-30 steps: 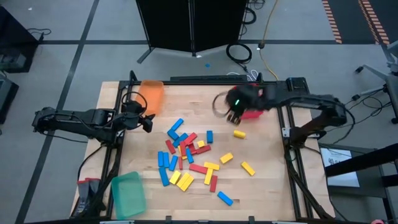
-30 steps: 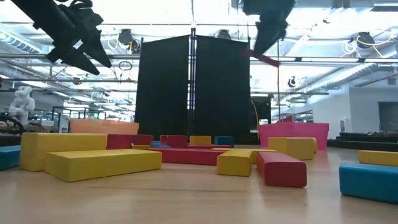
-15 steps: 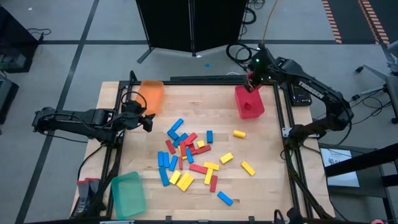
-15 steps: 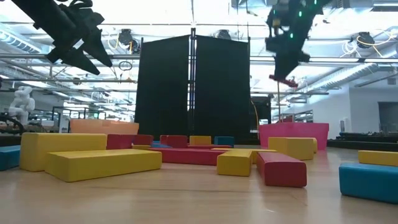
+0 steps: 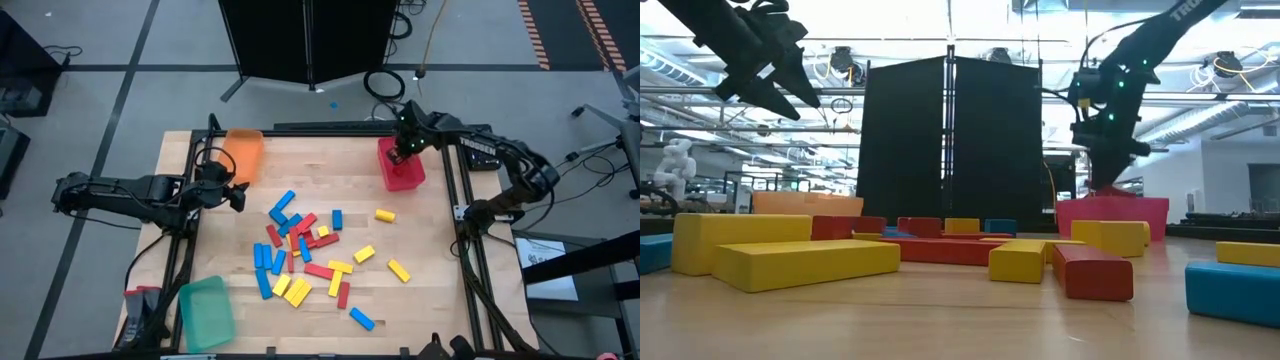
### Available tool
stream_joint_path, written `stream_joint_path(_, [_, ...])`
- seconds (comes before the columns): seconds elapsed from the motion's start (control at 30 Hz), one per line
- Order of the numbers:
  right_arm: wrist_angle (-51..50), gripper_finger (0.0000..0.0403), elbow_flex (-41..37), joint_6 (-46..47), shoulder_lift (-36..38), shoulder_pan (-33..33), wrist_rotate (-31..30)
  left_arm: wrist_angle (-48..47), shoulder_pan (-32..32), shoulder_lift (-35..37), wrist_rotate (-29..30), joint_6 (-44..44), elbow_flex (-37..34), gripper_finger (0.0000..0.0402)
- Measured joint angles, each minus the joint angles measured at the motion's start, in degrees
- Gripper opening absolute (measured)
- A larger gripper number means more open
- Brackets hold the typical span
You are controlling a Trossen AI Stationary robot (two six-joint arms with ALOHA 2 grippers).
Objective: Sort blocks
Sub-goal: Put the red block into the red transparent bin
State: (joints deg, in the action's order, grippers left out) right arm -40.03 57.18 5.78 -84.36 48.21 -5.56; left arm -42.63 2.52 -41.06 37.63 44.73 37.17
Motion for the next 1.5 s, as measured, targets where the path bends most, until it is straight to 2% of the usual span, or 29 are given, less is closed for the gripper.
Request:
stream_joint_path(0.27, [5.08, 0.0106, -3.30, 2.54, -0.31, 0.22, -0.45, -0.09, -0.82, 0.00, 0.37, -0.04, 0.00, 0.0285])
stream_joint_path(0.37, [4.22, 0.0106, -3.73, 2.61, -1.86, 0.49, -2.23, -0.09, -1.20, 0.00, 0.37, -0.06, 0.00, 0.0285])
stream_joint_path(0.77, [4.05, 0.0108, -3.77, 4.00, -4.74, 0.59, -2.04, -0.40, -1.44, 0.00, 0.37, -0.15, 0.00, 0.0285])
stream_joint_path(1.0, [4.00, 0.0233, -3.77, 4.07, -4.74, 0.57, -2.12, -0.38, -1.42, 0.00, 0.35, -0.15, 0.00, 0.0285])
stream_joint_path(1.13, [3.42, 0.0255, -3.56, 4.07, -4.74, 0.57, -1.90, -0.38, -1.44, 0.00, 0.34, -0.15, 0.00, 0.0285])
stream_joint_path(1.3, [-2.85, 0.0236, 3.22, 1.17, -3.22, -0.25, 0.77, -0.38, -1.42, 0.00, 0.34, -0.16, 0.00, 0.0285])
stream_joint_path(1.4, [-8.26, 0.0221, 11.84, -1.98, -1.67, -1.36, 1.43, -0.38, -1.44, -0.02, 0.34, -0.17, 0.00, 0.0285])
stream_joint_path(1.5, [-10.96, 0.0213, 22.06, -1.19, -0.36, -3.46, 3.47, -0.38, -1.44, -0.05, 0.34, -0.18, 0.00, 0.0285])
